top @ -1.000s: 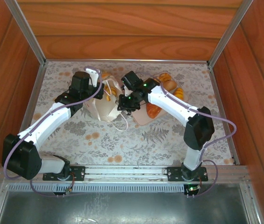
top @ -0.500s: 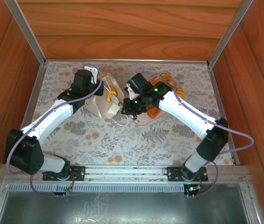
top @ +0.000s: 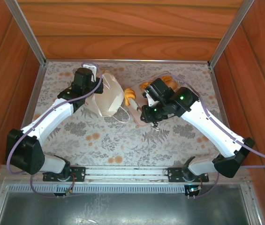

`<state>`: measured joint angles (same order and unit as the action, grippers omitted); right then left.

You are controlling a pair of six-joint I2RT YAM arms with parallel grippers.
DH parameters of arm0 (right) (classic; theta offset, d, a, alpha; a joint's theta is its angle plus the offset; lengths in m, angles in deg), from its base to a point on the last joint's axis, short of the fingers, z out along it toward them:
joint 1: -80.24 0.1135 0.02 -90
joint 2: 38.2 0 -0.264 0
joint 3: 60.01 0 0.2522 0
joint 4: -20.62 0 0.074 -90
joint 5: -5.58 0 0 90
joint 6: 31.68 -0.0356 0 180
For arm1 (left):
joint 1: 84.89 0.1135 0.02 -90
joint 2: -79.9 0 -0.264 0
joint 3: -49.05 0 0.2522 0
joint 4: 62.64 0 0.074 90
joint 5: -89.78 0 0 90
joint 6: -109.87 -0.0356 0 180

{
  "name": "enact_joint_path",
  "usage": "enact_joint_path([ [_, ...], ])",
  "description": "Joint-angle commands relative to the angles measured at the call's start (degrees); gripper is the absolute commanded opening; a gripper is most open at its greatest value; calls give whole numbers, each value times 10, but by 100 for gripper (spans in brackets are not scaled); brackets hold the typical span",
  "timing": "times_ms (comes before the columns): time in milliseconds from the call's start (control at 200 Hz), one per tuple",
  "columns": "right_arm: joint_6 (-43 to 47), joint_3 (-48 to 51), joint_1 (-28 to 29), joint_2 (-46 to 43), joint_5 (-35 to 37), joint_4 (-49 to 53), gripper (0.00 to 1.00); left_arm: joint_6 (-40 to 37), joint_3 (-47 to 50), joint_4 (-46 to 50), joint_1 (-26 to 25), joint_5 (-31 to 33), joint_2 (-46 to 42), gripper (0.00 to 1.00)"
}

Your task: Take the fake bread out of the paper bag

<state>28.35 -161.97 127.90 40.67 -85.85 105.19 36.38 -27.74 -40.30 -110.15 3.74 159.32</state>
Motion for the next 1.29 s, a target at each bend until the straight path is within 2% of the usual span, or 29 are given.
enact_joint_path([
  [0, 27, -28, -23, 26, 98, 70, 30, -6, 3, 6, 3, 12, -33, 0],
  [170, 77, -49, -50, 77, 126, 75, 30, -25, 13, 22, 5, 22, -56, 0],
  [440, 164, -108, -52, 200, 198, 79, 32, -43, 24, 23, 6, 9, -77, 0],
  [705, 238, -129, -52, 261, 230, 39, 35, -41, 26, 23, 5, 9, -78, 0],
  [1065, 281, -142, -52, 335, 297, 17, 40, -39, 28, 20, 6, 8, -77, 0],
  [1289, 282, -140, -52, 344, 305, 21, 48, -38, 28, 19, 6, 9, -80, 0],
])
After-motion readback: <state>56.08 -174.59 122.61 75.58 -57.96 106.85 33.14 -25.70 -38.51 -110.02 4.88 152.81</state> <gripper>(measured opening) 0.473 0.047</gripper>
